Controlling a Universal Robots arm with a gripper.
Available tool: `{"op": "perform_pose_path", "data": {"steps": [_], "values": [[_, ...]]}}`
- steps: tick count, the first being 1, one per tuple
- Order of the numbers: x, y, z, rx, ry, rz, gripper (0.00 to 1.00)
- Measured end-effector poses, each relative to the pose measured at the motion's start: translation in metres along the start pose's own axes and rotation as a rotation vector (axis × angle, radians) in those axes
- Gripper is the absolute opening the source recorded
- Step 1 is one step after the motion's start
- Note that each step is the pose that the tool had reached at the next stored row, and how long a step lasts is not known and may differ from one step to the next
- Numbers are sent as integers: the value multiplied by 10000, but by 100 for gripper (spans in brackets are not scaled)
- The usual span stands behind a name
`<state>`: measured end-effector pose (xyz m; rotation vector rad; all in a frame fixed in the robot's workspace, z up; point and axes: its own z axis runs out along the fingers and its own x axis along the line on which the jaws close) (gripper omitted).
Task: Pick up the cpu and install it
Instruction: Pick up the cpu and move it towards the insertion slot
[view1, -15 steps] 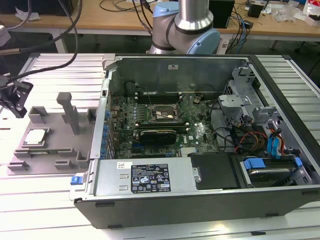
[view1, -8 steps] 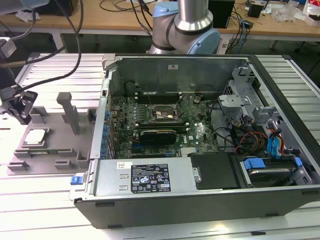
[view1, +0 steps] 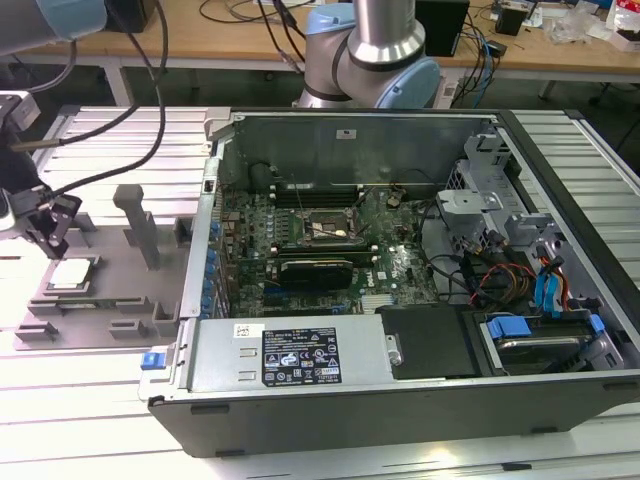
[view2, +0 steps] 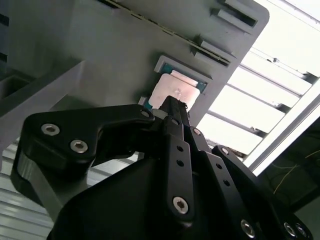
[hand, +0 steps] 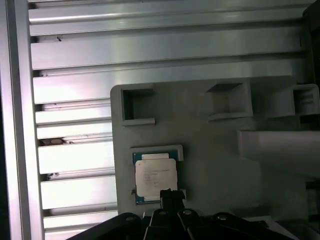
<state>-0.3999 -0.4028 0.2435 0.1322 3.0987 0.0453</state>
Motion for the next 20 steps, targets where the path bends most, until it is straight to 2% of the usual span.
{"op": "perform_pose_path", "data": {"steps": [2,9,14,19,20], "values": [[12,-3,60,0,0,0,11],[35,-7,163,0,1,1,11],[53,-13,298,-1,0,0,11],[53,-13,301,0,1,0,11],[54,-13,302,0,1,0,24]]}}
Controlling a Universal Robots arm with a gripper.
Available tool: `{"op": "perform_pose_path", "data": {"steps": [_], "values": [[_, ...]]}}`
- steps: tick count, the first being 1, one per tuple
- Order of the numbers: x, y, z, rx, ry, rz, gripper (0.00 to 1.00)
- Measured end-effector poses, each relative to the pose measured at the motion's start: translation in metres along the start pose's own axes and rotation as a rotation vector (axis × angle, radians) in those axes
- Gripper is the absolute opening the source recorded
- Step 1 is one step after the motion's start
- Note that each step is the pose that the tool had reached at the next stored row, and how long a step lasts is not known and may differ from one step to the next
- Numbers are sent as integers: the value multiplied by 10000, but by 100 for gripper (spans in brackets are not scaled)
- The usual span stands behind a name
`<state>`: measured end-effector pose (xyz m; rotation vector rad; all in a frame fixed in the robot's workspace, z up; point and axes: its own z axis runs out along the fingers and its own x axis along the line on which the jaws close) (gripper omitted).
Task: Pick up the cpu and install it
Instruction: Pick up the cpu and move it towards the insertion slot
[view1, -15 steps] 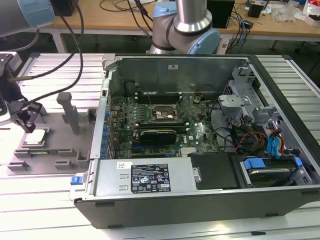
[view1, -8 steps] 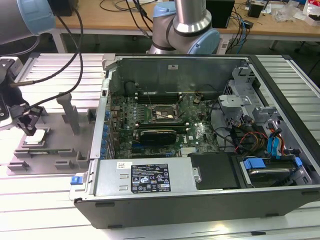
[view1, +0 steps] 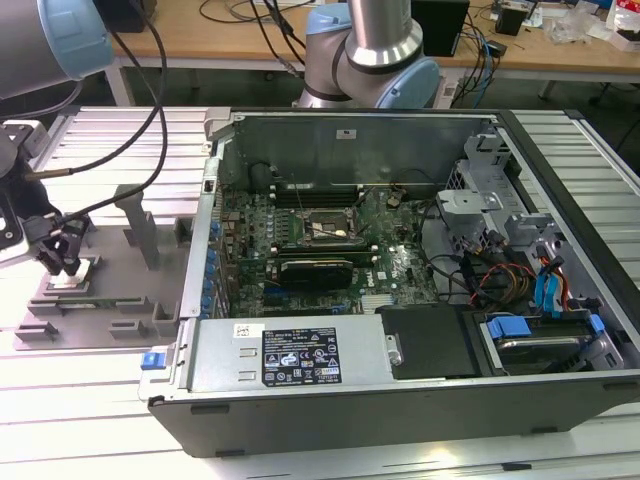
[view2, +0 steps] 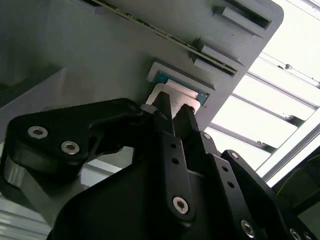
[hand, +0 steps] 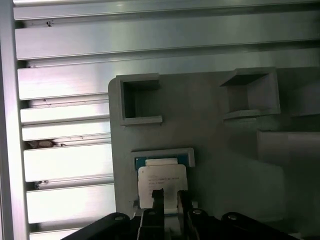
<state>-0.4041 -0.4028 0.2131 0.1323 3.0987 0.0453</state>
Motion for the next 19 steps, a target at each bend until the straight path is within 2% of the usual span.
{"op": "perform_pose_path", "data": {"steps": [1,2,3,4,5,8,13,19], "values": [[0,0,1,0,0,-1,36],[0,0,1,0,0,0,42],[0,0,1,0,0,0,42],[0,0,2,0,0,0,54],[0,0,2,0,-1,-1,54],[-1,0,10,-3,-4,-1,73],[2,12,111,-10,8,-263,73],[10,64,217,-22,17,-570,73]]}}
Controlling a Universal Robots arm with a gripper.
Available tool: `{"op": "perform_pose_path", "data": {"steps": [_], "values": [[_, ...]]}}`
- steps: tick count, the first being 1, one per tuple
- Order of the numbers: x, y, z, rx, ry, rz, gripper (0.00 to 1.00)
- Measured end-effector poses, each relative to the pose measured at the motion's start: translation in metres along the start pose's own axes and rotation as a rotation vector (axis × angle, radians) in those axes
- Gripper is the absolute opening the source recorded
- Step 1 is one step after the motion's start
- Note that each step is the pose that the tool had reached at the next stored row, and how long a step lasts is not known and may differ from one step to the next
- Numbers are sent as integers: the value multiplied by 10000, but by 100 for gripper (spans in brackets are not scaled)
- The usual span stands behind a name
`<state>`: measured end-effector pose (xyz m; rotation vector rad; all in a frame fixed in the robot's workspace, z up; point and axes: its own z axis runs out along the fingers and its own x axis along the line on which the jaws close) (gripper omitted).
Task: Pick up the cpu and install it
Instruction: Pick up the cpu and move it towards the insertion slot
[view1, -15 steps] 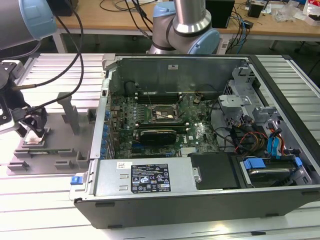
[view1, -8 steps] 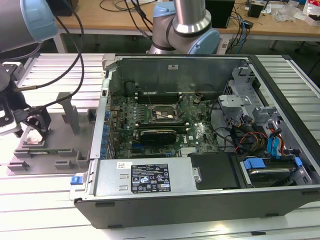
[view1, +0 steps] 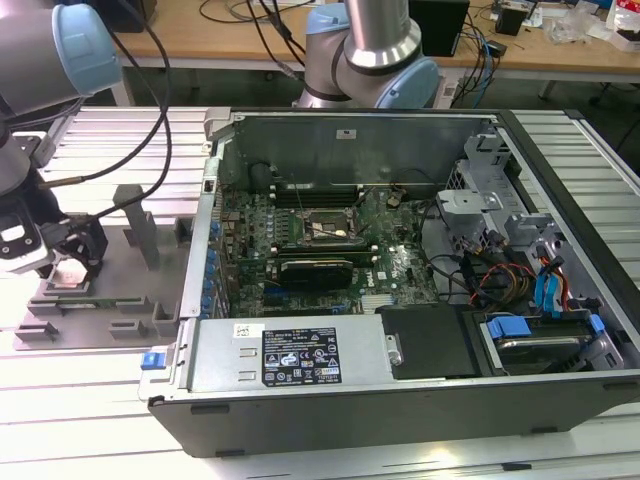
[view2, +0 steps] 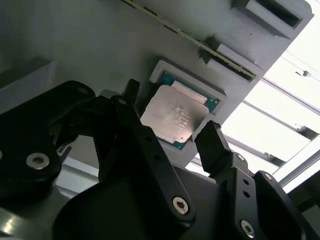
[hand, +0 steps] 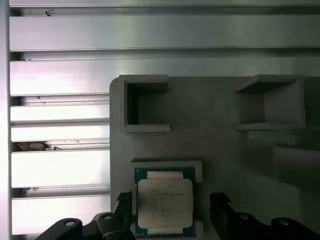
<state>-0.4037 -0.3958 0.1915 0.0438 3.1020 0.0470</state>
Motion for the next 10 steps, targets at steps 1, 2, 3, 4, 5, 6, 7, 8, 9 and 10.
{"op": "perform_pose_path", "data": {"steps": [1,2,3,4,5,6,7,8,9,10], "values": [[1,8,27,-1,1,-12,73],[4,15,44,-2,2,-17,73],[9,14,46,-2,2,-18,73],[15,15,48,-2,2,-17,73],[28,15,49,-2,2,-16,73],[37,14,50,-2,1,-16,73],[53,13,54,-3,1,-17,73],[55,13,64,-4,-1,-17,73],[55,12,71,-2,1,-18,73],[56,12,73,-1,3,-17,73]]}}
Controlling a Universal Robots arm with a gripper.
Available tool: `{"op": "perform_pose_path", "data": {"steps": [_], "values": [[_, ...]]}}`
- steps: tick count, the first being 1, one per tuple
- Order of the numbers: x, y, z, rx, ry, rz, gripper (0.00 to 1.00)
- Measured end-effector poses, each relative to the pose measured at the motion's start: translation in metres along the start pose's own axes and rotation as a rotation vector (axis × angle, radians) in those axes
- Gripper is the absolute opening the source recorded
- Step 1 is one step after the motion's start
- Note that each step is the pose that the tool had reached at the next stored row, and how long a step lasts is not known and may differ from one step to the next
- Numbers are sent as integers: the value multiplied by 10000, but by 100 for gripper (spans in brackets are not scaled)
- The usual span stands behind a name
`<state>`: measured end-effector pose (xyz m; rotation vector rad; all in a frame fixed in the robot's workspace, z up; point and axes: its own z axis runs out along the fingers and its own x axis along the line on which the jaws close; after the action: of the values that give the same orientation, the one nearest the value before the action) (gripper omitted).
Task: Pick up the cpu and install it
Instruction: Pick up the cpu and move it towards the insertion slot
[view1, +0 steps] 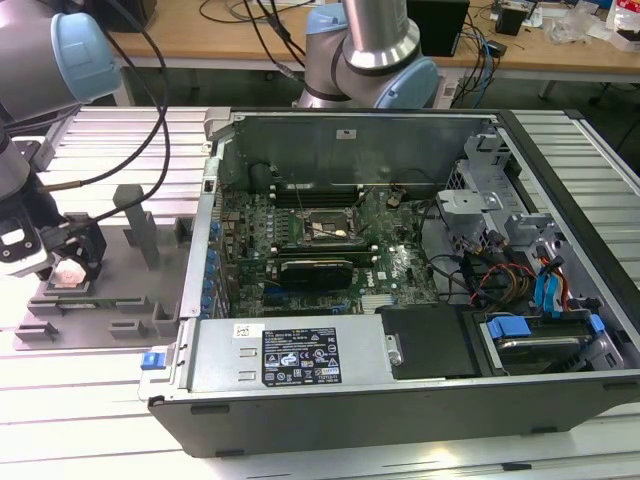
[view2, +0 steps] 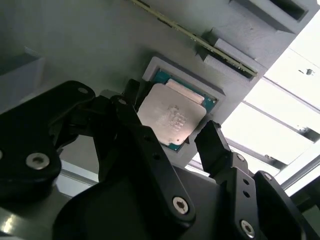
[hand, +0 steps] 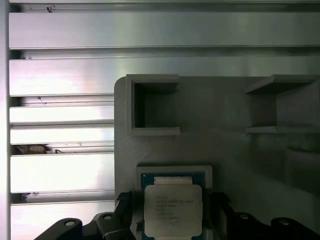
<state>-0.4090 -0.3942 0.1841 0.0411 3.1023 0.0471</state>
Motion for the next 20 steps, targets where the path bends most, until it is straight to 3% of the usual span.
{"op": "perform_pose_path", "data": {"steps": [12,14,20], "values": [[0,1,-2,-2,-3,1,73],[0,1,-4,-1,-2,0,64],[-1,1,-14,-3,-4,1,64]]}}
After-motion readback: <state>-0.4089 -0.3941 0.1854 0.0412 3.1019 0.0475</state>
